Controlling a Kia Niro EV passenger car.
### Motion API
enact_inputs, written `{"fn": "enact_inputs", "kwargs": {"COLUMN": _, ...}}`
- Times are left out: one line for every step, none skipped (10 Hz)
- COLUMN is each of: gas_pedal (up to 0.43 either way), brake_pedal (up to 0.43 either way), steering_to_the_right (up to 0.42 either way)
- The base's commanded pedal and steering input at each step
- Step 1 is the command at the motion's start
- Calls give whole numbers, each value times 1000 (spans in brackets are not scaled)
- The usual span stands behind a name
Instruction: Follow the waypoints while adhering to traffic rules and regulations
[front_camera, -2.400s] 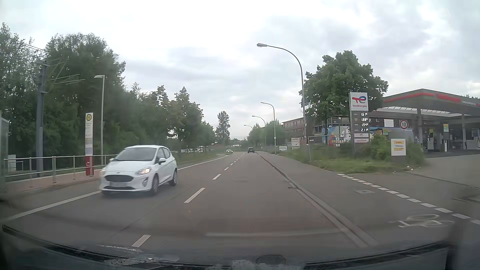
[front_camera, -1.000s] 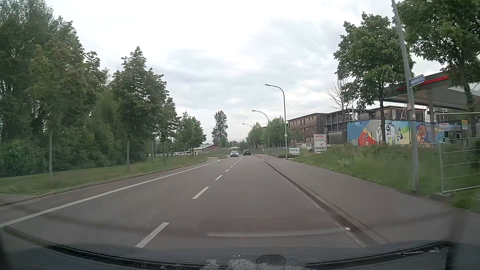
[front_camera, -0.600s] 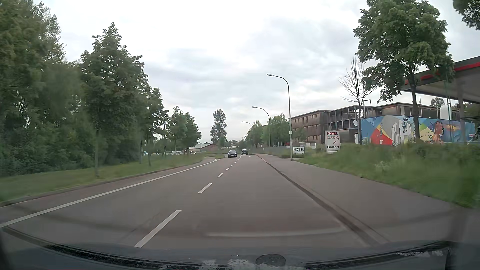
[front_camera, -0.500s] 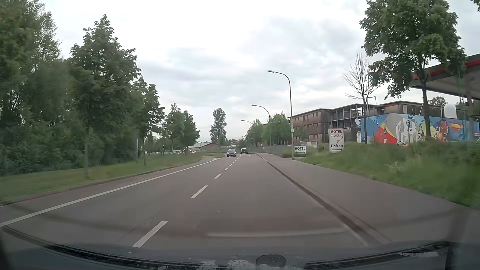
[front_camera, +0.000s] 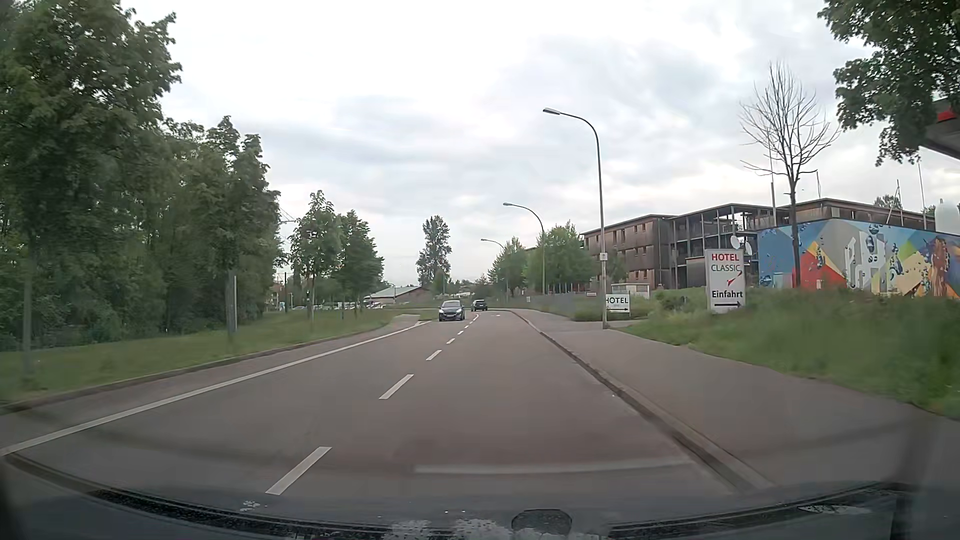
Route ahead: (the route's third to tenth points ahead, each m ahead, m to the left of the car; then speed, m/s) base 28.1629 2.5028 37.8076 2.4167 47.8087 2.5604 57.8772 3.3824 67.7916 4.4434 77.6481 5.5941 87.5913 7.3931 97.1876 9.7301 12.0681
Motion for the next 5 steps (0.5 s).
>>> {"fn": "enact_inputs", "kwargs": {"gas_pedal": 87, "brake_pedal": 0, "steering_to_the_right": 0}}
{"fn": "enact_inputs", "kwargs": {"gas_pedal": 87, "brake_pedal": 0, "steering_to_the_right": 0}}
{"fn": "enact_inputs", "kwargs": {"gas_pedal": 87, "brake_pedal": 0, "steering_to_the_right": 0}}
{"fn": "enact_inputs", "kwargs": {"gas_pedal": 87, "brake_pedal": 0, "steering_to_the_right": 0}}
{"fn": "enact_inputs", "kwargs": {"gas_pedal": 87, "brake_pedal": 0, "steering_to_the_right": 0}}
